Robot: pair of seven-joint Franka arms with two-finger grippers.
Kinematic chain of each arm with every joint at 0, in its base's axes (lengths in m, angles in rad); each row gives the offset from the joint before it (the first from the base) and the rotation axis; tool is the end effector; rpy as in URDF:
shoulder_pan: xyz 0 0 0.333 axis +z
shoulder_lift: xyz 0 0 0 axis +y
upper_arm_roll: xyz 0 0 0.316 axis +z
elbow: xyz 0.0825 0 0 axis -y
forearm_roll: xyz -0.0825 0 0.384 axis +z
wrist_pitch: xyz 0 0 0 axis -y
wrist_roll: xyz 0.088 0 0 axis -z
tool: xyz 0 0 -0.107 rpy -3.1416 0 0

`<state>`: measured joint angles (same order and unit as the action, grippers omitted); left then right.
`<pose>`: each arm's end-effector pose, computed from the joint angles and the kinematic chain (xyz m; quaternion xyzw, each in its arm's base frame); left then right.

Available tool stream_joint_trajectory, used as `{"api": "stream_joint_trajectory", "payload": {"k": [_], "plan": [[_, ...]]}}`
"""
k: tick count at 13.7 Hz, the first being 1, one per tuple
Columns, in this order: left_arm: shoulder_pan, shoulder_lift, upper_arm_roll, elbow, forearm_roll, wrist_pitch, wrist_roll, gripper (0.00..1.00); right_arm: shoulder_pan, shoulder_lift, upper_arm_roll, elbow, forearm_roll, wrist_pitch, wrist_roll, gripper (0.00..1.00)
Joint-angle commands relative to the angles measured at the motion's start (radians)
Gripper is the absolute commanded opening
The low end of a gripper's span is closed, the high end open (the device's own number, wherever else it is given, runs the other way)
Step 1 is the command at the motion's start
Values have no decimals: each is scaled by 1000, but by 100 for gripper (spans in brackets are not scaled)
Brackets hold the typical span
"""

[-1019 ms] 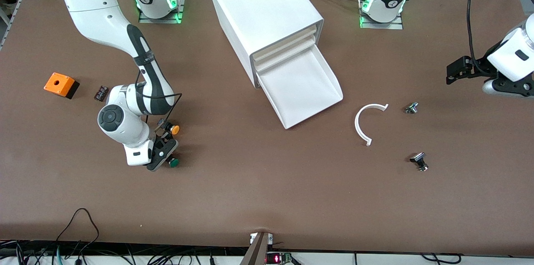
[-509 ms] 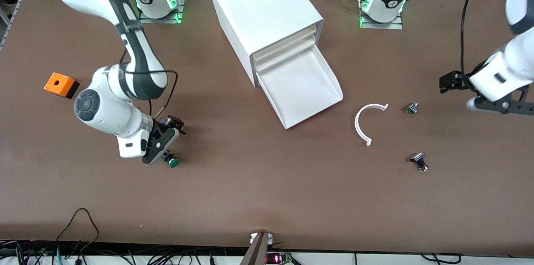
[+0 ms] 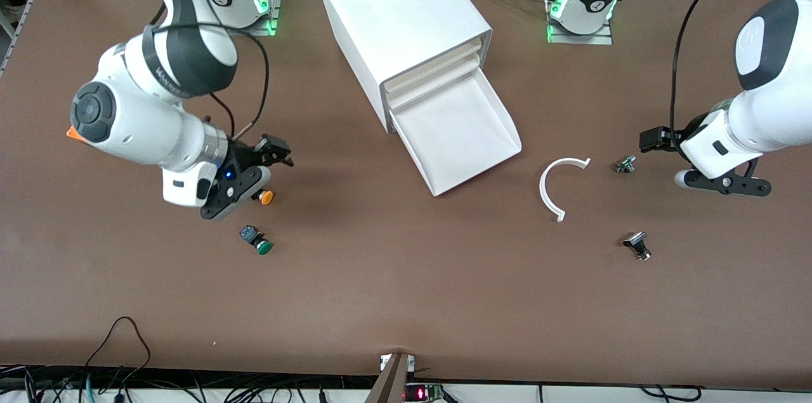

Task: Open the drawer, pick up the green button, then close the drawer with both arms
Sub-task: 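Release the green button on the table while the left gripper approaches drawer, then push the open drawer shut with the left gripper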

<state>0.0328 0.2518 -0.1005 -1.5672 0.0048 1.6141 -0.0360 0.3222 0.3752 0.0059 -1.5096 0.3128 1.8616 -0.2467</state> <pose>0.6143 -0.0355 0.4821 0.9946 -0.0158 -0.1020 0.0049 0.6267 0.2379 0.4513 -0.9603 -0.2353 0.0176 0.1492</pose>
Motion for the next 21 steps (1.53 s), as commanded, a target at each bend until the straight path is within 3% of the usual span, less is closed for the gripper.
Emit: {"api": "stream_joint_trajectory", "payload": {"k": [1,5,8,11,14,17,21], "plan": [[-54,49,5,-11,-36,45,-193,100,27,-39,6,-11,-18,-42,243,100],[-137,82,2,-132,-49,243,-419,100,9,-107,6,-17,-139,-90,414,100],[-208,145,2,-198,-49,427,-543,100,-60,-173,6,-18,-265,-166,414,100],[-272,219,2,-214,-63,550,-677,100,-110,-211,2,-18,-334,-205,412,100],[-323,267,2,-240,-71,668,-769,100,-114,-214,-58,41,-392,-304,405,100],[-358,296,1,-295,-78,788,-792,100,-114,-214,-139,75,-379,-409,330,100],[-379,302,-8,-322,-94,802,-812,100,-114,-216,-204,77,-383,-400,211,100]]}}
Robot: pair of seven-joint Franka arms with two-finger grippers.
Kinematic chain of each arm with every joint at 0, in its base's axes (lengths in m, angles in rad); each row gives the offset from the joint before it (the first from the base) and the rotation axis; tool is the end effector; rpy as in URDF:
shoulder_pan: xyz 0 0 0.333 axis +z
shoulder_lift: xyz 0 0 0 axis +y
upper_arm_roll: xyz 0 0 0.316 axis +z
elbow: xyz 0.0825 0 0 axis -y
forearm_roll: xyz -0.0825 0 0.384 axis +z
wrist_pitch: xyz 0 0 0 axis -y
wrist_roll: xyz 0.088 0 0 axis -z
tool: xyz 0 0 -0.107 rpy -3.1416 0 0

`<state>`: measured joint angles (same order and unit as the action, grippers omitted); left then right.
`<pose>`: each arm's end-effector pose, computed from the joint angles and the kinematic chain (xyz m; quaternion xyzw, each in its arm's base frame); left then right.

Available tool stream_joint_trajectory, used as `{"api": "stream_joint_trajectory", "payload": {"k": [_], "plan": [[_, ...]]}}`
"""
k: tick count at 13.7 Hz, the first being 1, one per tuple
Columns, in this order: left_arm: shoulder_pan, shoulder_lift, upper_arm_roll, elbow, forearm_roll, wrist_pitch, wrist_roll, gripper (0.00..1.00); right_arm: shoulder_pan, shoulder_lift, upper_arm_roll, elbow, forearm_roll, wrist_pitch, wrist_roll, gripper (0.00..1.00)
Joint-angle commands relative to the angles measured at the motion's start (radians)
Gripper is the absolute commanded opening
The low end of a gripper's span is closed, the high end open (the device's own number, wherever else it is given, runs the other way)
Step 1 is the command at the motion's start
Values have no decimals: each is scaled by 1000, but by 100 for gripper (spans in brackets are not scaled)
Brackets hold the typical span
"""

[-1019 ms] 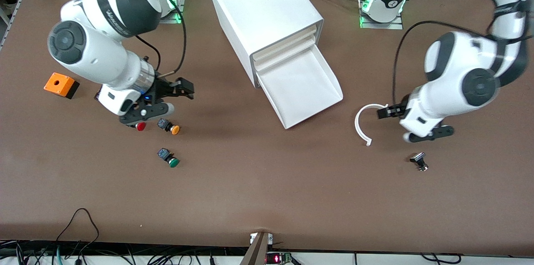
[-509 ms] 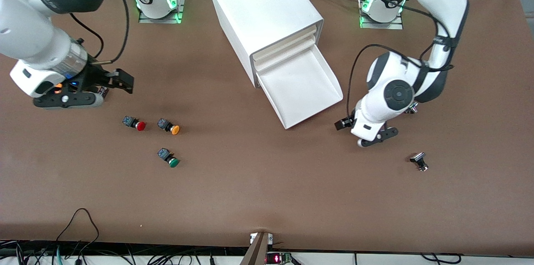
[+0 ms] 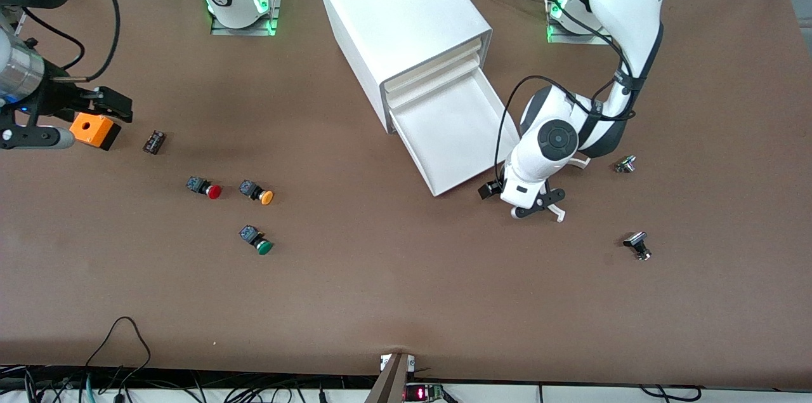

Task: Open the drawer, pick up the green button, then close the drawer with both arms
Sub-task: 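Push the open drawer shut with the left gripper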

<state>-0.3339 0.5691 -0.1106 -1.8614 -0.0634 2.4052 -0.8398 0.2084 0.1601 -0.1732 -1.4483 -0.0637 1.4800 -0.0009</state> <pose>0.5779 -0.2716 0.2105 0.9724 0.2274 -0.0397 0.0338 0.5912 0.0217 0.5842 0.9968 0.0173 -0.0621 0.0467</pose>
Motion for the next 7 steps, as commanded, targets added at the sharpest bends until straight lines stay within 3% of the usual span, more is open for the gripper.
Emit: {"api": "stream_joint_trajectory", "payload": {"k": [1,3,7], "plan": [[-14,-17,-10,-36,-33,5,-15,100,0,-1,-34,16,5,-12,-33,100],[-14,-21,-26,-44,-42,-9,-38,100,0,-8,-80,16,103,12,-36,100],[-14,-60,-95,-68,-56,-119,-47,100,8,-30,-88,14,104,-1,-37,100]]}}
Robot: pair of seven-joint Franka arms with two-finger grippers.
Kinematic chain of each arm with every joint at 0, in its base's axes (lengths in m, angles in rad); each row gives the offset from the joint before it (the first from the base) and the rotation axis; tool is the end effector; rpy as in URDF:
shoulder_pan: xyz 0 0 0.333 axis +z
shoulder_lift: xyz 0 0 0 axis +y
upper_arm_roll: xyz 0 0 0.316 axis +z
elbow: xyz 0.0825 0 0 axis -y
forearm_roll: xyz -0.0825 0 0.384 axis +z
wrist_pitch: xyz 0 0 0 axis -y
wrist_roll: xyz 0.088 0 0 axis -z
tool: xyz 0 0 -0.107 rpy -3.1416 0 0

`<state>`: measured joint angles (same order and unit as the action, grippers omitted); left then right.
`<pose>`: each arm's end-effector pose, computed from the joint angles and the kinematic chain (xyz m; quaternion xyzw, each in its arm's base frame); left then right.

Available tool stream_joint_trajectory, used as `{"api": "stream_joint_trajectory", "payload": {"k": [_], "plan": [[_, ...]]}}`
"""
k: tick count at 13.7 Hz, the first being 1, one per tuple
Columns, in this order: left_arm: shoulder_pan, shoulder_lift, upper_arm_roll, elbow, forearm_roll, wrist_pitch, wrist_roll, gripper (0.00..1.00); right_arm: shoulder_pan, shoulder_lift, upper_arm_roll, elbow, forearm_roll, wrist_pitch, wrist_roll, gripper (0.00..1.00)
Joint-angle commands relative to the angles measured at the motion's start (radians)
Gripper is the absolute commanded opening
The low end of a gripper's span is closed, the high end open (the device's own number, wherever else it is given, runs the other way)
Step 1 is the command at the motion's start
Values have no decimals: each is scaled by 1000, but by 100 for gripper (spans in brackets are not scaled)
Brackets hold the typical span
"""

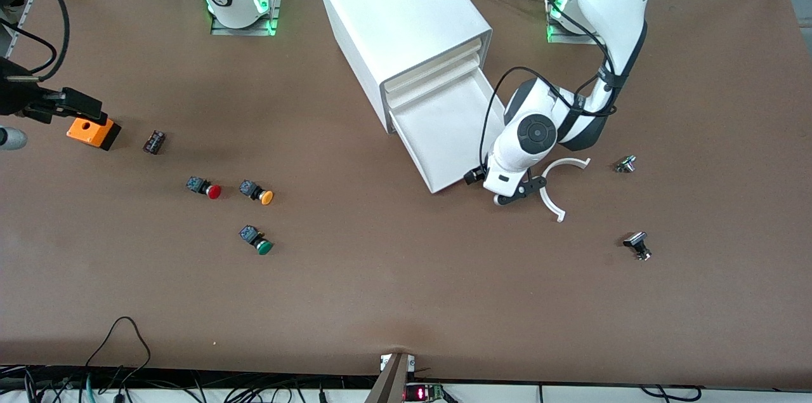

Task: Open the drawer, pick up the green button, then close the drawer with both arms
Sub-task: 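Push the open drawer shut with the left gripper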

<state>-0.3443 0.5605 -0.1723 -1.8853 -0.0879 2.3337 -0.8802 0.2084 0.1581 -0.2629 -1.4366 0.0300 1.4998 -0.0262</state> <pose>0.5439 -0.3056 0.2037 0.9707 0.2216 -0.0897 0.0243 0.5931 -0.0164 0.5934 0.9989 -0.0131 -0.0449 0.0037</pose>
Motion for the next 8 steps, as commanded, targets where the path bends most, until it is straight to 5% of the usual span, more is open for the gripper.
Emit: {"api": "stream_joint_trajectory", "payload": {"k": [1,8], "plan": [[-1,-62,-42,-72,-47,-48,-5,100,8,-47,5,-7,5,-33,-14,100],[4,-94,-197,-141,-148,-73,-3,100,12,-172,28,-174,-76,-1,-38,100]]}}
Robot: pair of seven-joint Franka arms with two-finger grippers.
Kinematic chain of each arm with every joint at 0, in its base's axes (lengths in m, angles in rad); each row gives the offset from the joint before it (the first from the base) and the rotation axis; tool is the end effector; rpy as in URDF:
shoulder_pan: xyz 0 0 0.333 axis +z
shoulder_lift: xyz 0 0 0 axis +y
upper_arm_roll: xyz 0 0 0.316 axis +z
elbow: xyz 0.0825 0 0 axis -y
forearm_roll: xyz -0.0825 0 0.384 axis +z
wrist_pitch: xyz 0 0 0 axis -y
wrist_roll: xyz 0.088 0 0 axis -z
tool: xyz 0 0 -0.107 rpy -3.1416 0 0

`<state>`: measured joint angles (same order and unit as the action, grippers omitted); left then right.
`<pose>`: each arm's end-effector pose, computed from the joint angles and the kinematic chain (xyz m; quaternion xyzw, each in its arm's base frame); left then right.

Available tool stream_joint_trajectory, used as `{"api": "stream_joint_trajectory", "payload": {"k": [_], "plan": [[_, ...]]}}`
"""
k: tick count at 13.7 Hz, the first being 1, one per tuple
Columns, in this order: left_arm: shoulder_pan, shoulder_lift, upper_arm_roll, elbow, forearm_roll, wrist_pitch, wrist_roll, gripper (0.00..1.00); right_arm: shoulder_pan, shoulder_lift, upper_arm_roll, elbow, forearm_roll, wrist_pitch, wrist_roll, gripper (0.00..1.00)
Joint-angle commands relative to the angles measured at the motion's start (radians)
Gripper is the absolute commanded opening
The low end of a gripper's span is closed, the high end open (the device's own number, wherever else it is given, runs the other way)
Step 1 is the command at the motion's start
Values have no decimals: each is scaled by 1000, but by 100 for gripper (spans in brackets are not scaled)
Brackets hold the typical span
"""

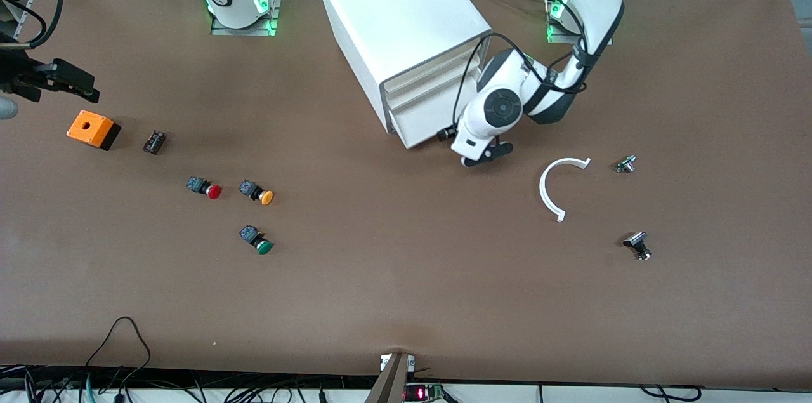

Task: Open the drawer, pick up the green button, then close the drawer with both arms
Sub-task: 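Push the open drawer shut with the left gripper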

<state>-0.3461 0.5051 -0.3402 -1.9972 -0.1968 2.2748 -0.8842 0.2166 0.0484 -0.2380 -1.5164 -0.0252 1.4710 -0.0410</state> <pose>0.4519 -0.3737 0.2037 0.9670 0.1784 -0.1791 0.0332 0.5583 -0.0115 0.6155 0.9987 0.0090 -0.0467 0.0168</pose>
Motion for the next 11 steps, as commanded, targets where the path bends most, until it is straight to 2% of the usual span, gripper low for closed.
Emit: {"api": "stream_joint_trajectory", "payload": {"k": [1,6,9,11], "plan": [[6,-39,-34,-29,-58,-17,1,100,4,-70,5,-117,-21,47,-23,100],[6,-33,-98,-87,-72,-18,13,100,3,-53,3,-117,-21,37,9,100],[10,-36,-97,-83,-72,-26,16,100,0,-61,-7,-114,-19,37,3,100],[94,-69,-65,-48,-69,-24,36,100,9,-45,2,-114,-21,37,1,100]]}}
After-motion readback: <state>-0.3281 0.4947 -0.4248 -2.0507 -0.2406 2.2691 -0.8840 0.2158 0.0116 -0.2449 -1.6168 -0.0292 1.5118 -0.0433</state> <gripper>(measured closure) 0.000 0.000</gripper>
